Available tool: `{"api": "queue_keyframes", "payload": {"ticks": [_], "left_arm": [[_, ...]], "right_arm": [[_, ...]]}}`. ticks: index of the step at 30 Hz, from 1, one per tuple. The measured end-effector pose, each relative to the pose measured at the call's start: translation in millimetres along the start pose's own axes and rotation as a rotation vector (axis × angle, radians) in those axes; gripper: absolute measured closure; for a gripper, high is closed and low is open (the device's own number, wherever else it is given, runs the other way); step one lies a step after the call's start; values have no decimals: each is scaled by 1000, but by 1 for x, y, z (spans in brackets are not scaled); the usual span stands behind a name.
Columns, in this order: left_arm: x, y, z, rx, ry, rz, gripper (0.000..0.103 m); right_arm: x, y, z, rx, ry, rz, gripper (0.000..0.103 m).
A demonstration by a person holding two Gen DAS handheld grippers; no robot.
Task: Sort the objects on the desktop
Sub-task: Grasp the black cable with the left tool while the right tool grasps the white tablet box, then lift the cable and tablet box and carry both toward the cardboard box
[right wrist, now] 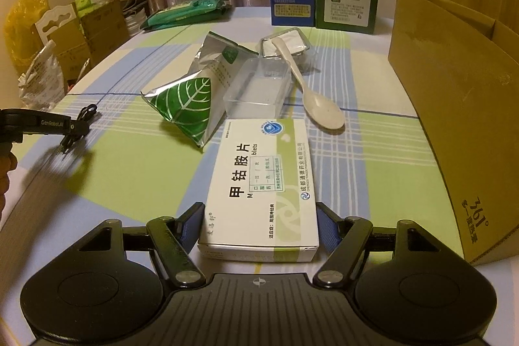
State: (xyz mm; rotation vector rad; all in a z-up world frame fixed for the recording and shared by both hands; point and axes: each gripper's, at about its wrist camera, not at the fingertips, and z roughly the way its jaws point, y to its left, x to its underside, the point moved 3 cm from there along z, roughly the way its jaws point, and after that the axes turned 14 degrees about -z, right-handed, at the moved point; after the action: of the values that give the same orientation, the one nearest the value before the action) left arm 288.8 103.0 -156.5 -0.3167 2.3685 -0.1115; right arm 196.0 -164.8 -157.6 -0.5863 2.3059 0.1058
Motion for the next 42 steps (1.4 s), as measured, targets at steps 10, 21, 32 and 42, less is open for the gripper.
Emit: {"api": "queue_keyframes", "payload": {"ticks": [10,21,32,42], "left_arm": [[47,-72,-51,198,126,85,89],[77,-111,-64,239,52,221,82],[82,-116,-50,217,76,272,85],[85,-119,-54,236,77,262,95]], "right_arm": [[18,-17,-27,81,35,27,35],[35,-20,-46,108,15,20,35],[36,-22,-35,98,16,50,34],[28,-27,-27,113,-9,70,34]]}}
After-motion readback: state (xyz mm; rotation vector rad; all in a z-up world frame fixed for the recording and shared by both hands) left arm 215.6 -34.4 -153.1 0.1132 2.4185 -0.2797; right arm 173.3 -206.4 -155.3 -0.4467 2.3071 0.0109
